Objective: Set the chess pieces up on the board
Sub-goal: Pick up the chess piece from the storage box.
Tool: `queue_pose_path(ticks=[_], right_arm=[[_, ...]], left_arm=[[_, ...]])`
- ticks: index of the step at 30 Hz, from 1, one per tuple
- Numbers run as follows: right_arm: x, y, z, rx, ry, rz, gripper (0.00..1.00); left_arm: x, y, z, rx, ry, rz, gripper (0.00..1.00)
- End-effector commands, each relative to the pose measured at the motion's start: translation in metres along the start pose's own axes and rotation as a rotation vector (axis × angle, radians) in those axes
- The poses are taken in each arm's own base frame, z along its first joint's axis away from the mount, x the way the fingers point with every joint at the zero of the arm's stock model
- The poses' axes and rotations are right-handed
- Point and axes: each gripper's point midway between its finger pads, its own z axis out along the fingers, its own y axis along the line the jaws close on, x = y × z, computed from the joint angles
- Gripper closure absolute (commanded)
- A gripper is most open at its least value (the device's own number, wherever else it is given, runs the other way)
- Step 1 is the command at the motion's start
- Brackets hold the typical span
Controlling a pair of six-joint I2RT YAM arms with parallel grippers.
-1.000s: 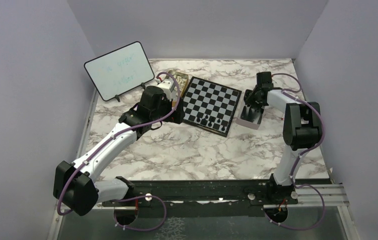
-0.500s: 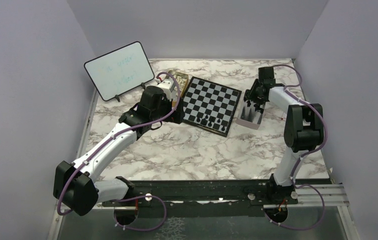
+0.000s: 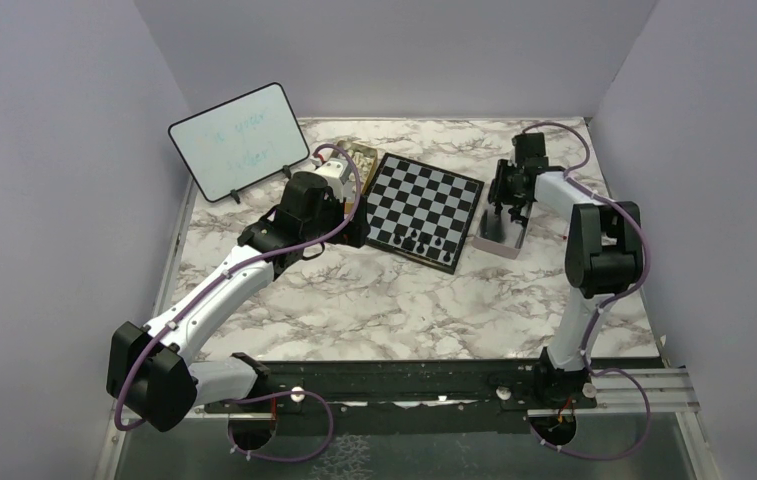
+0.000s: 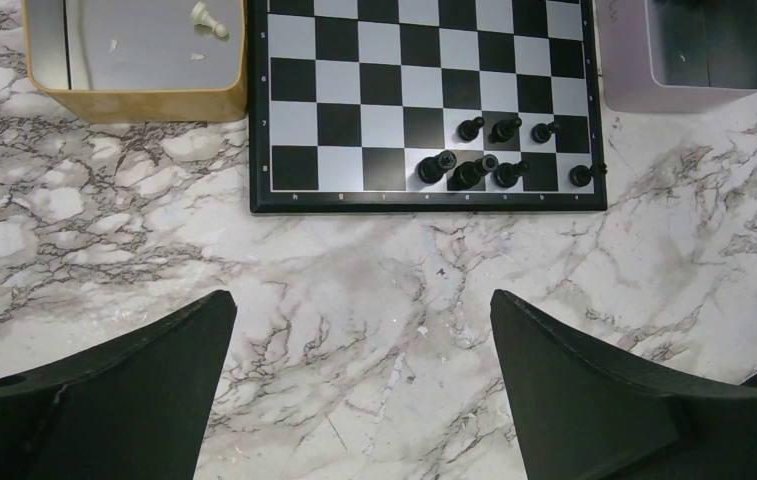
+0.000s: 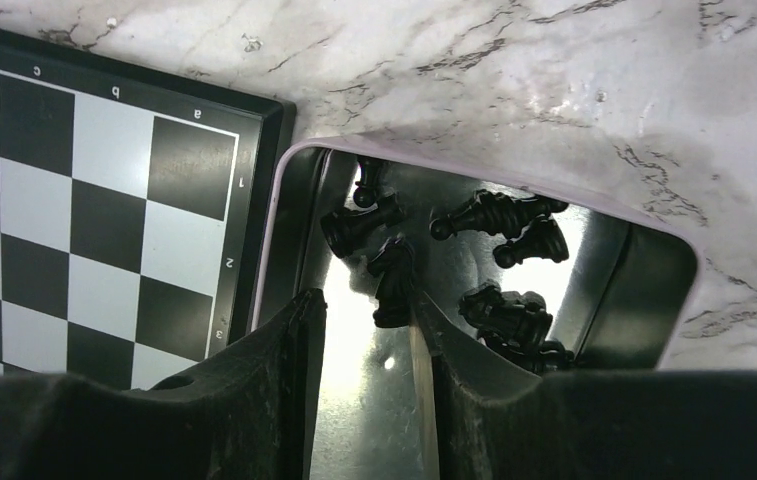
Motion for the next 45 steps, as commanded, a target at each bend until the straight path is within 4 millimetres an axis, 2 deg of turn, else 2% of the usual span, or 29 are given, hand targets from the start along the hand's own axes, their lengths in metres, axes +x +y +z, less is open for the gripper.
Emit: queue_pose_path(ticks=[1, 7, 14, 21, 24, 27, 31, 35, 38, 41, 42, 45], right_arm=[[0.001, 0.007, 0.010, -0.044, 0.007, -0.078, 0.59], [0.015, 0.000, 0.018, -0.023, 0.047, -0.112, 0.61], [0.021, -0.010, 0.017, 0.034, 0.069, -0.132, 0.69], [0.027, -0.008, 0.011, 0.096, 0.070, -0.184, 0.77], [0.022, -0.004, 0.002, 0.103, 0.052, -0.180, 0.79], [0.013, 0.002, -0.015, 0.102, 0.011, -0.178, 0.80], [0.004, 0.007, -0.040, 0.090, -0.037, -0.180, 0.81], [0.001, 0.022, -0.061, 0.020, -0.071, -0.179, 0.81], [-0.002, 0.044, -0.079, -0.078, -0.119, -0.183, 0.81], [0.003, 0.081, -0.101, -0.263, -0.193, -0.210, 0.81], [-0.004, 0.095, -0.113, -0.326, -0.253, -0.224, 0.82], [0.006, 0.124, -0.140, -0.463, -0.373, -0.284, 0.84]], left_arm=[[-0.001, 0.006, -0.002, -0.027, -0.012, 0.014, 0.01], [0.000, 0.007, 0.000, -0.028, -0.007, 0.014, 0.01], [0.001, 0.007, 0.001, -0.030, -0.001, 0.013, 0.01], [0.003, 0.008, 0.001, -0.026, 0.002, 0.021, 0.01], [0.005, 0.009, 0.002, -0.032, 0.004, 0.023, 0.01], [0.004, 0.009, 0.004, -0.033, 0.008, 0.011, 0.01], [-0.010, -0.003, 0.004, 0.007, -0.003, -0.026, 0.03], [-0.030, -0.028, 0.001, 0.114, -0.016, -0.097, 0.06], [-0.042, -0.044, 0.002, 0.175, -0.002, -0.153, 0.11], [-0.049, -0.057, 0.002, 0.232, 0.022, -0.184, 0.16], [-0.052, -0.059, 0.003, 0.239, 0.026, -0.181, 0.18], [-0.057, -0.057, 0.003, 0.215, 0.046, -0.190, 0.23]])
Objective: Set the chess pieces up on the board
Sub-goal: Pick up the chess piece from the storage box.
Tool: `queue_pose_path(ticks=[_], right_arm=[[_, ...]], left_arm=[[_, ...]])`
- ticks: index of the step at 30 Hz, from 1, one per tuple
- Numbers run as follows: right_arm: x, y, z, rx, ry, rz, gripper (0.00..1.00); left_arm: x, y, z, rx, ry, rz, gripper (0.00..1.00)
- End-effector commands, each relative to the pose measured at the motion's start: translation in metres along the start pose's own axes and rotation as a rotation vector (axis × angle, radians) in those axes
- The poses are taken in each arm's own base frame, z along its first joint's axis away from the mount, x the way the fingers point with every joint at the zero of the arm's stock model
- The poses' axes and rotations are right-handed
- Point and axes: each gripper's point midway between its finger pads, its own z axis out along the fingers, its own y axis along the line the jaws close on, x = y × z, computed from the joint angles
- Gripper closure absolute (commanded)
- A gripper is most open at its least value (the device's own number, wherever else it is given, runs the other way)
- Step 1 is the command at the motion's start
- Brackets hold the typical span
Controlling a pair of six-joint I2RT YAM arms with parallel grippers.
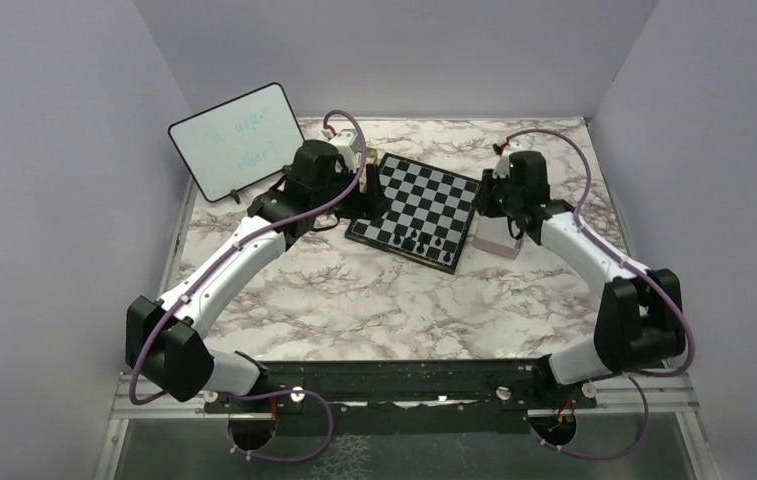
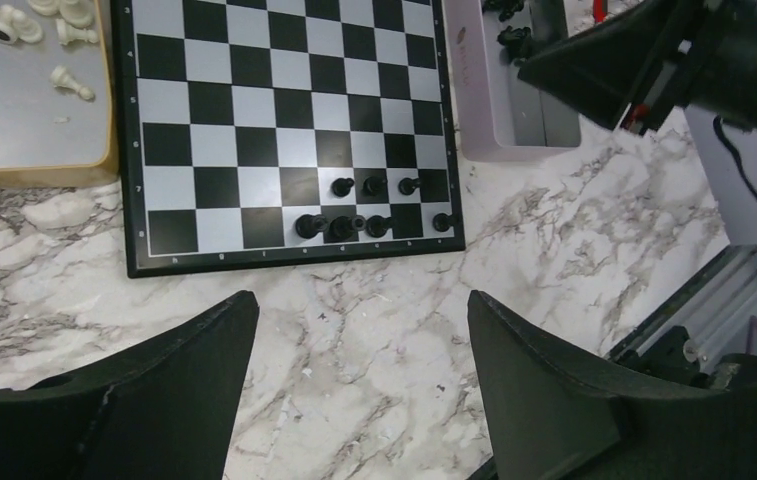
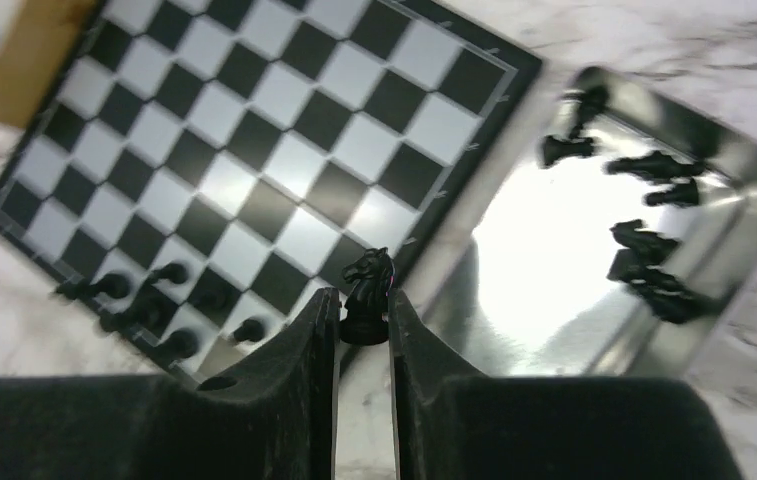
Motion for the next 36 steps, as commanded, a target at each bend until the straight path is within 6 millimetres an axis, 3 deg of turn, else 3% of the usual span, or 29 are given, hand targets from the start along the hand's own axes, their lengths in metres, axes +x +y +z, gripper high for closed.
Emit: queue_pose_path(ticks=[1, 7, 11, 15, 21, 29, 36], right_arm=[[-0.024, 0.069, -0.032, -0.280, -0.233, -0.092, 0.84], [-0.017, 0.146, -0.085, -0.571, -0.434, -0.233, 0.80], [-0.014, 0.169, -0.118, -0.669, -0.560, -0.311, 0.81], [-0.016, 0.188, -0.144, -0.775, -0.632, -0.350, 0.81], [-0.013, 0.199, -0.150, -0.814, -0.628, -0.372, 0.80], [-0.014, 0.202, -0.151, -0.824, -0.619, -0.369, 0.81], [-0.016, 0.203, -0.152, -0.824, -0.619, -0.368, 0.81]], left_arm=[[-0.007, -0.014, -0.003, 0.043, 0.049, -0.058, 0.25], [-0.019, -0.048, 0.001, 0.205, 0.079, -0.109, 0.31], [-0.018, -0.056, 0.006, 0.251, 0.113, -0.150, 0.37], [-0.014, -0.078, 0.006, 0.383, 0.161, -0.194, 0.41], [-0.004, -0.091, 0.005, 0.487, 0.220, -0.216, 0.48], [-0.007, -0.099, 0.003, 0.536, 0.195, -0.222, 0.42], [0.002, -0.099, 0.010, 0.534, 0.225, -0.234, 0.57]])
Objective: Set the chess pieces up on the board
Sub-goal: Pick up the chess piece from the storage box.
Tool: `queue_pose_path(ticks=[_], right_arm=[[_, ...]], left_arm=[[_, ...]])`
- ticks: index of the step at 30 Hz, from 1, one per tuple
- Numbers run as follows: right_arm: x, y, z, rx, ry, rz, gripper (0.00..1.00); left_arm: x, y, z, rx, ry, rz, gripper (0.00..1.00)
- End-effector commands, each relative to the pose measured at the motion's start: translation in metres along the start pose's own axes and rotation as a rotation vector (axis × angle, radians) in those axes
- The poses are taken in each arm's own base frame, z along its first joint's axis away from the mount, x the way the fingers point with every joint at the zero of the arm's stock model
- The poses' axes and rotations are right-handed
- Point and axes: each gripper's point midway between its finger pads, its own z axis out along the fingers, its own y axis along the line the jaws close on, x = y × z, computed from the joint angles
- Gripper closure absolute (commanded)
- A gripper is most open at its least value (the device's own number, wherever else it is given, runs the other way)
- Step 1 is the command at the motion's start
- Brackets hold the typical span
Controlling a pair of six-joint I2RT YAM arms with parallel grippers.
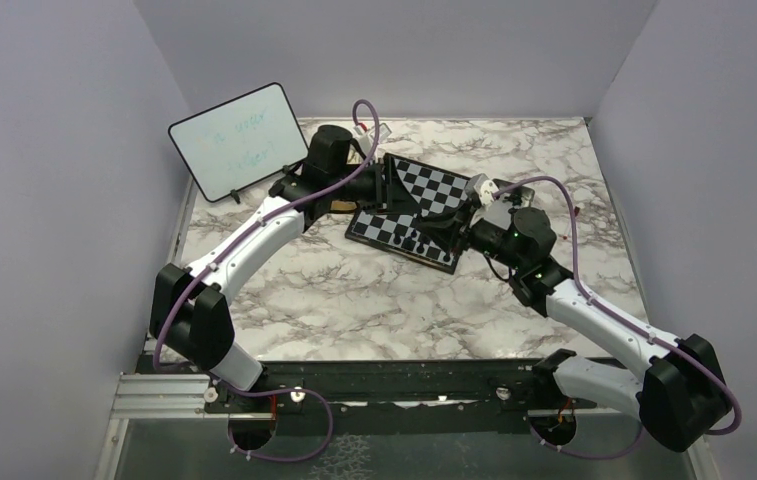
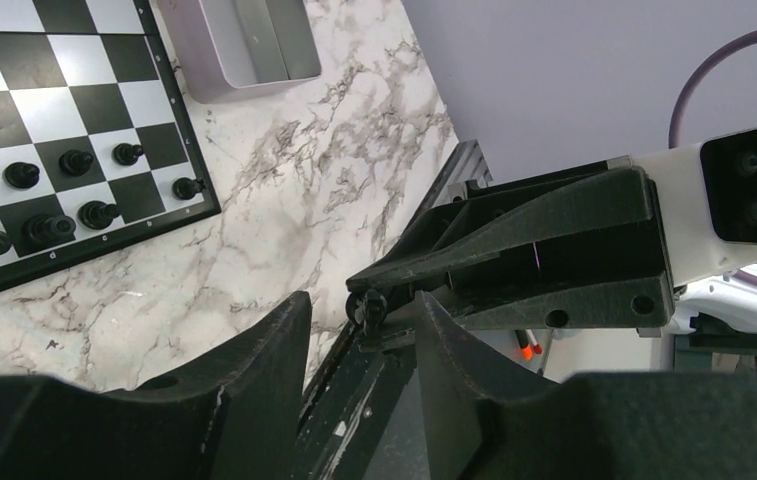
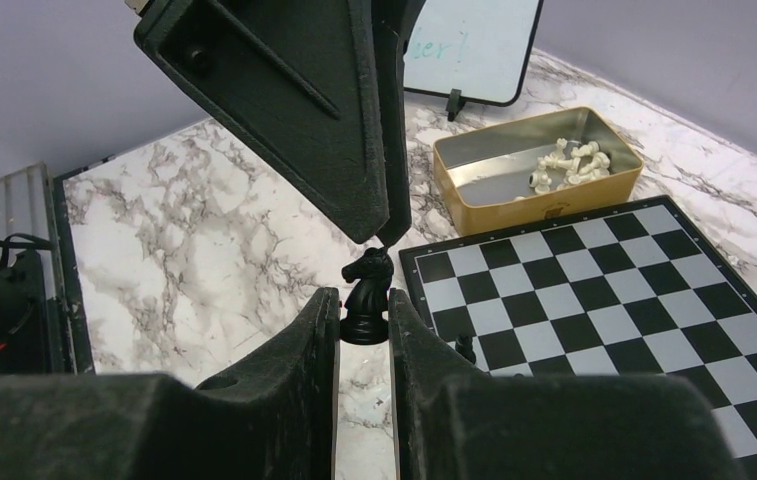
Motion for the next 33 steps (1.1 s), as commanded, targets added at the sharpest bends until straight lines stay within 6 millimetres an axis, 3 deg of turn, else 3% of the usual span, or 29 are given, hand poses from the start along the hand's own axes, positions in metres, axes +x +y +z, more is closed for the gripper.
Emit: queue_pose_path(ticks=[1, 8, 15, 18, 21, 26, 31, 33], right_arm=[[-0.020, 0.006, 0.004, -0.033, -0.048, -0.036, 0.81], [-0.018, 0.002, 0.008, -0.023, -0.023, -0.023, 0.81], [-0.020, -0.001, 0.008, -0.004, -0.025, -0.023, 0.81], [-0.016, -0.003, 0.009, 0.009, 0.005, 0.012, 0.79], [-0.009, -0.005, 0.008, 0.034, 0.067, 0.072, 0.69], [0.000, -0.008, -0.004, 0.107, 0.107, 0.160, 0.43], [0.007, -0.011, -0.024, 0.211, 0.162, 0.273, 0.33], [0.005, -0.011, -0.030, 0.249, 0.177, 0.310, 0.24]], left_arm=[[0.004, -0.009, 0.005, 0.049, 0.018, 0.011, 0.58], [0.013, -0.009, 0.014, 0.054, 0.051, 0.002, 0.63], [0.012, -0.013, 0.011, 0.052, 0.046, 0.005, 0.90], [0.011, -0.015, 0.008, 0.047, 0.040, 0.022, 0.95], [0.008, -0.008, 0.007, 0.000, 0.026, 0.039, 0.96], [0.003, 0.010, 0.007, -0.099, 0.000, 0.060, 0.96], [-0.008, 0.045, 0.003, -0.289, -0.048, 0.098, 0.96], [-0.011, 0.062, 0.000, -0.375, -0.068, 0.122, 0.96]])
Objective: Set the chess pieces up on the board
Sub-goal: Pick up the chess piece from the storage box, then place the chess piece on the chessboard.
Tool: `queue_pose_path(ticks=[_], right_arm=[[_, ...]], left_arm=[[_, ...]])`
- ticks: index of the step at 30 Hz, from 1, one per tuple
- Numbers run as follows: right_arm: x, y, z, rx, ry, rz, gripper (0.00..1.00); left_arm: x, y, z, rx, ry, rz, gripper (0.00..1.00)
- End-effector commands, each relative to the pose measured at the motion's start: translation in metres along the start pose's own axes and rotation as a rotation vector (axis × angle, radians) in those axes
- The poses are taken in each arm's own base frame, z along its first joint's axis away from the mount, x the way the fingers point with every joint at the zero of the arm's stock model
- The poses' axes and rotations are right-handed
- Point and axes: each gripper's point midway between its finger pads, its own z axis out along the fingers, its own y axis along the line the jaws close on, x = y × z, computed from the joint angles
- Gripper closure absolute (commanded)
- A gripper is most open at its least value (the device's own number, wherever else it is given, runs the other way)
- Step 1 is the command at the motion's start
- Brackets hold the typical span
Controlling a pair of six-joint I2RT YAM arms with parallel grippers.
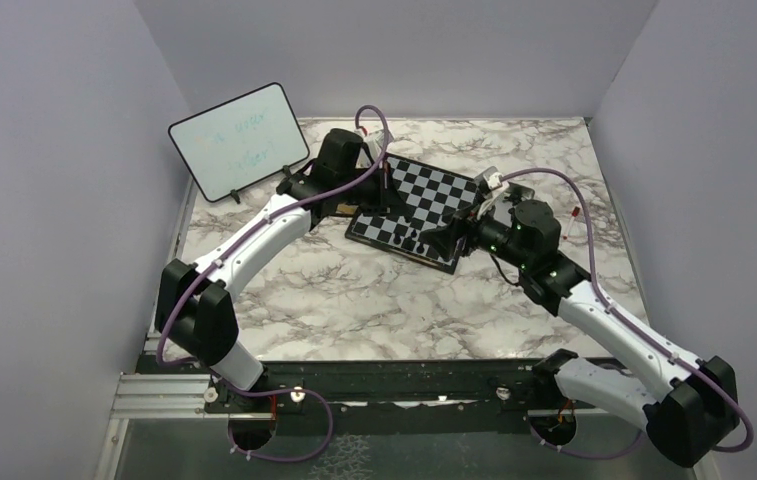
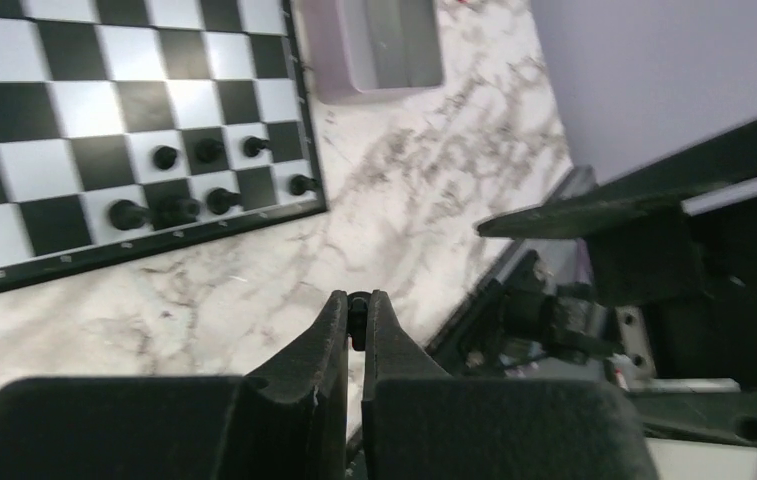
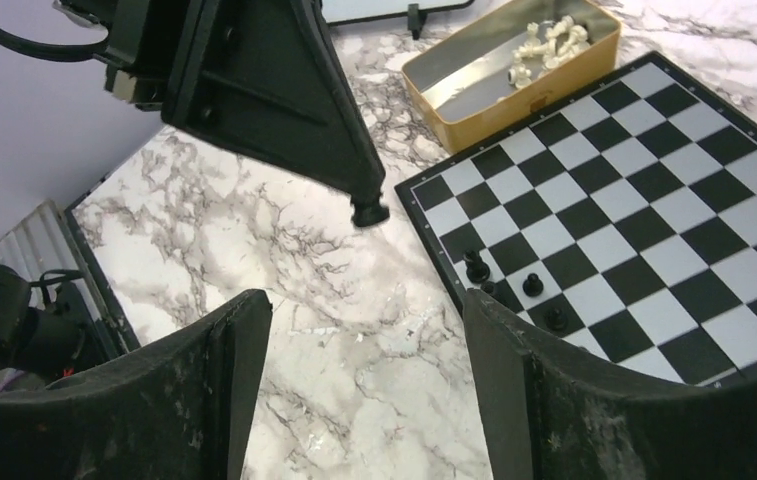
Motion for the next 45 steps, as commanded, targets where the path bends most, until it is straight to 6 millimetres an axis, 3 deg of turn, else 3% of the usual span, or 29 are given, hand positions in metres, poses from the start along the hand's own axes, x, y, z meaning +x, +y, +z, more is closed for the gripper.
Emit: queue_pose_path(ticks=[1, 4, 6, 13, 17, 23, 32, 37, 45], right_arm=[[0.003, -0.006, -0.019, 0.119, 0.059, 0.118, 0.21], [0.004, -0.007, -0.028, 0.154, 0.079, 0.143, 0.15], [0.004, -0.008, -0.033, 0.173, 0.085, 0.150, 0.01], [0.012, -0.016, -0.041, 0.235, 0.108, 0.176, 0.00], [0.024, -0.025, -0.039, 0.277, 0.154, 0.181, 0.00], [0.030, -0.057, -0.044, 0.470, 0.235, 0.170, 0.00], [0.037, -0.058, -0.037, 0.463, 0.248, 0.187, 0.00], [0.044, -0.048, -0.036, 0.405, 0.248, 0.208, 0.00], [0.042, -0.048, -0.035, 0.402, 0.236, 0.211, 0.00]], left_arm=[[-0.018, 0.041, -0.004, -0.248, -0.086, 0.086, 0.96], [-0.022, 0.069, -0.009, -0.422, -0.139, 0.094, 0.96], [-0.024, 0.083, -0.013, -0.526, -0.178, 0.109, 0.96], [-0.026, 0.110, -0.005, -0.666, -0.201, 0.125, 0.96], [-0.029, 0.113, -0.004, -0.678, -0.255, 0.121, 0.95], [-0.021, 0.121, 0.000, -0.660, -0.298, 0.143, 0.94], [0.000, 0.138, 0.021, -0.640, -0.217, 0.177, 0.93], [0.002, 0.142, 0.028, -0.625, -0.226, 0.174, 0.93], [0.011, 0.157, 0.038, -0.646, -0.203, 0.173, 0.93]])
